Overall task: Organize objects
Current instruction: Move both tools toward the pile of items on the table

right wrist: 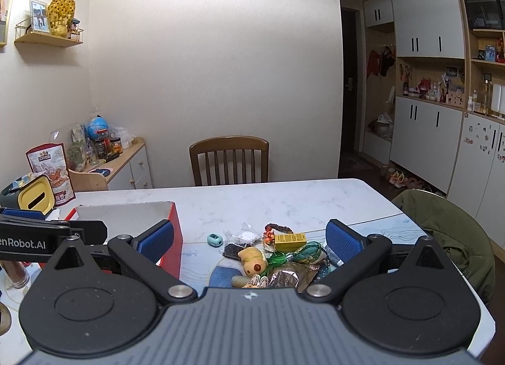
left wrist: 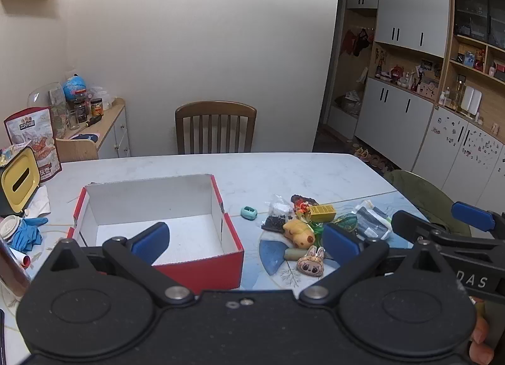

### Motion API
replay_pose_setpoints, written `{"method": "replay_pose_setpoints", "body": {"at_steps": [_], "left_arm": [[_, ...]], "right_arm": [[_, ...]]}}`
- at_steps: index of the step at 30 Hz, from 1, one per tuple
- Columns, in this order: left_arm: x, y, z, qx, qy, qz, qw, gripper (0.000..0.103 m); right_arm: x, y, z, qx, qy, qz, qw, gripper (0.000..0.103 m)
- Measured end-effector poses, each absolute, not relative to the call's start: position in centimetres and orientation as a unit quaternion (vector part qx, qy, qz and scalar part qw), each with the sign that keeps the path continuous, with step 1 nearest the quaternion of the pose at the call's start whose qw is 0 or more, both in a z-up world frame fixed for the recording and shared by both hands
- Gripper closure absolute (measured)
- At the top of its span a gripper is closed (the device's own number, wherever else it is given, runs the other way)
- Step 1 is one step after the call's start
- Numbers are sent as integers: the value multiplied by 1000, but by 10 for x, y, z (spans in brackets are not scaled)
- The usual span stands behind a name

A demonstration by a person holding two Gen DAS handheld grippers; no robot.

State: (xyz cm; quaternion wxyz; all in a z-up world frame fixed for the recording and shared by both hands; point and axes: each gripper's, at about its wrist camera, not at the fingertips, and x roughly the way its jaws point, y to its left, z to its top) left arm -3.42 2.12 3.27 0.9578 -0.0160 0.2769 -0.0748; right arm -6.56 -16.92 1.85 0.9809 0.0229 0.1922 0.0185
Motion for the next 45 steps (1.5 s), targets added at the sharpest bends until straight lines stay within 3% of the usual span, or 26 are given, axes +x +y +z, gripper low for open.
{"method": "replay_pose_setpoints", "body": {"at_steps": [28,45], "left_arm": [[18,-72,32,-27,304,-39,952,0],[85,-112,-12,-12,350,-4,937,0]], "right_arm": [[2,-271,14,28,205,74,976,0],[84,-348,-45,-18,269,98,958,0]]}}
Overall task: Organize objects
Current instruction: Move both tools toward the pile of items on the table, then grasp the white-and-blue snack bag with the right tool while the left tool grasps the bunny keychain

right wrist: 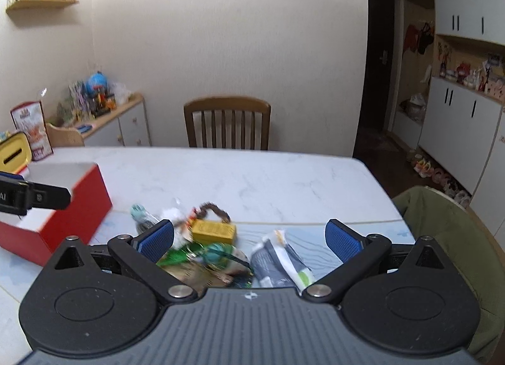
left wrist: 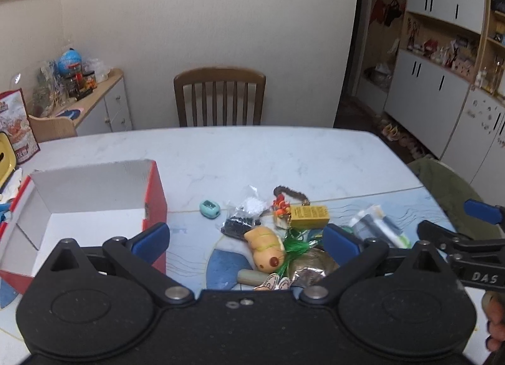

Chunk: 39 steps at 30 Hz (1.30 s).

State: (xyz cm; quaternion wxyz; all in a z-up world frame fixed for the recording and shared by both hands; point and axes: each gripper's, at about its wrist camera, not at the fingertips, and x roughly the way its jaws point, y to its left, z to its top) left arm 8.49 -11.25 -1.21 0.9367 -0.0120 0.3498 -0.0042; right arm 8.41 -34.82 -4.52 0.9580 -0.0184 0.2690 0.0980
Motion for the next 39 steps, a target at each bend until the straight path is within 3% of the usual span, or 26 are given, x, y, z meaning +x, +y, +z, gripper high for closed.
{"method": "replay_pose_setpoints", "body": {"at_steps": [11,16,20,29,39], "left_arm": [[112,-117,-72,8,405,-8,914,0],[113,-123,-98,9,425,-19,905,1],[114,-132,-112,21,427,-30,903,2],[122,-137,-137,31,442,-35,896,15],[125,-141,-145,37,453,-50,889,38]], "right_arm": [[120,-375,-91,-57,314,110,941,1],[140,-377,-111,-83,332,112,933,7],[154,-376,-127,-103,348,122,924,17],[176,-371,-149,-125,373,137,909,44],[183,-372,-157,-105,388,145,904,70]]}}
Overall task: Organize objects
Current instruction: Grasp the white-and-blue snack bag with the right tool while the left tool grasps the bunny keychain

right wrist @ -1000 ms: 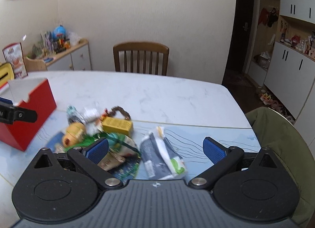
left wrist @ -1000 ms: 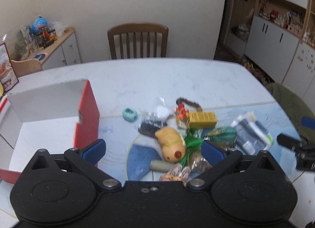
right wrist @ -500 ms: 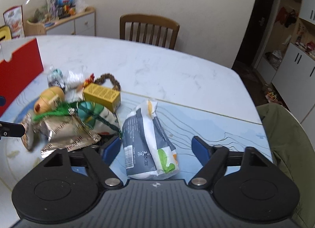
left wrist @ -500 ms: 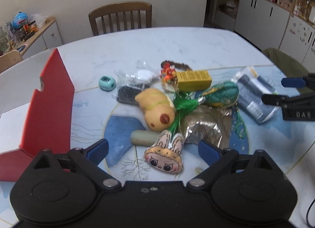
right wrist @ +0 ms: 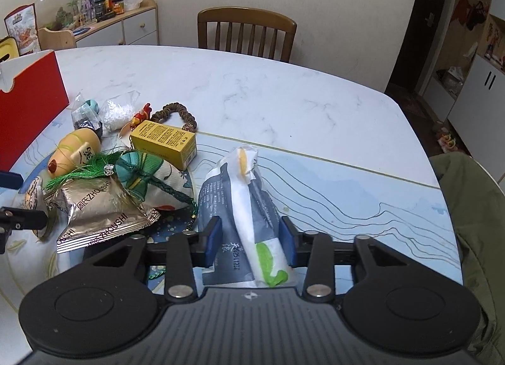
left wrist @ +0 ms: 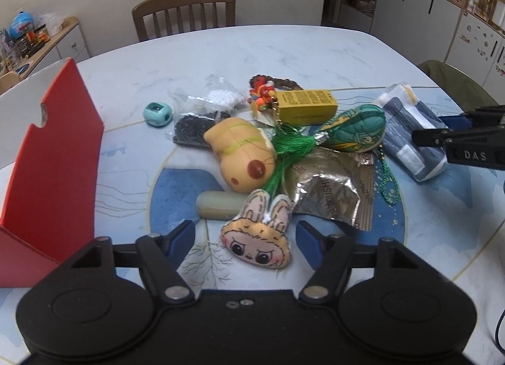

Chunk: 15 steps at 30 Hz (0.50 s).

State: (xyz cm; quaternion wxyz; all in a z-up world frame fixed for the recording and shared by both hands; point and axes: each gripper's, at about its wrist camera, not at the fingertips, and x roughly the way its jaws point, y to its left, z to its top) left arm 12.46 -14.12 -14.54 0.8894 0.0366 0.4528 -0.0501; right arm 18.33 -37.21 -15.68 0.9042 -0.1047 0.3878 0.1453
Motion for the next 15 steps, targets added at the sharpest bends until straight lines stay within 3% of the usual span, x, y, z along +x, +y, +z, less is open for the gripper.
{"method": "replay_pose_setpoints", "body": {"at_steps": [6,15], "left_arm": [[126,-144,-147,28,458,-56,887,57],[119,-140,-139,8,455,-47,889,60]], "right_arm": [[183,-372,-157,-96,390,143,905,81],[179,-377,-146,-65,385,128,912,89]]}}
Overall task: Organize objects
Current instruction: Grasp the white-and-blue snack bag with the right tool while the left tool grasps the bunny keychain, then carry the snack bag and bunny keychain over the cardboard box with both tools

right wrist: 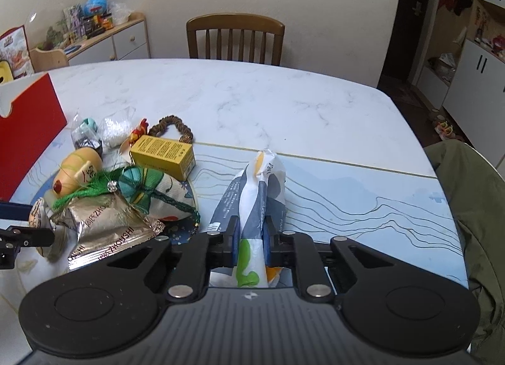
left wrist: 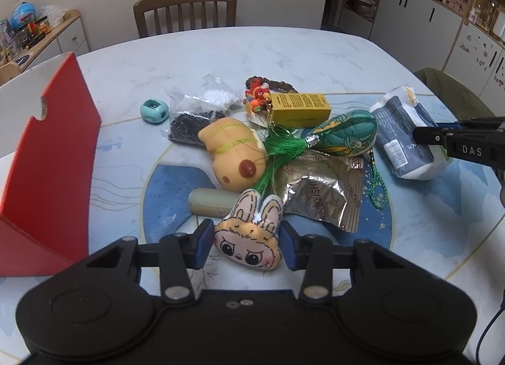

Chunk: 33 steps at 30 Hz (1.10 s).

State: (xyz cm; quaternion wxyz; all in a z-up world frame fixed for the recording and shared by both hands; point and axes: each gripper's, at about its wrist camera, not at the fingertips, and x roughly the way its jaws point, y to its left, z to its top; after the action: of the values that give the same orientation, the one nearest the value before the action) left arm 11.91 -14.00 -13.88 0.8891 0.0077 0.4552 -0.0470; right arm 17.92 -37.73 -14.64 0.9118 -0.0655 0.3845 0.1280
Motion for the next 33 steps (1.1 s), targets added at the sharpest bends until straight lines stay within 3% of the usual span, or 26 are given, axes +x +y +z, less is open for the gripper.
{"method": "replay_pose_setpoints", "body": {"at_steps": [17,33], "left_arm": [[92,-120,-62,-46,431,-10,901,60],[80,-39,-18,-73,417,13,906,60]], "right_arm": [[138,-361,-65,-19,352,171,920,90],[104,-279,-8,-10,326,222,919,90]]}}
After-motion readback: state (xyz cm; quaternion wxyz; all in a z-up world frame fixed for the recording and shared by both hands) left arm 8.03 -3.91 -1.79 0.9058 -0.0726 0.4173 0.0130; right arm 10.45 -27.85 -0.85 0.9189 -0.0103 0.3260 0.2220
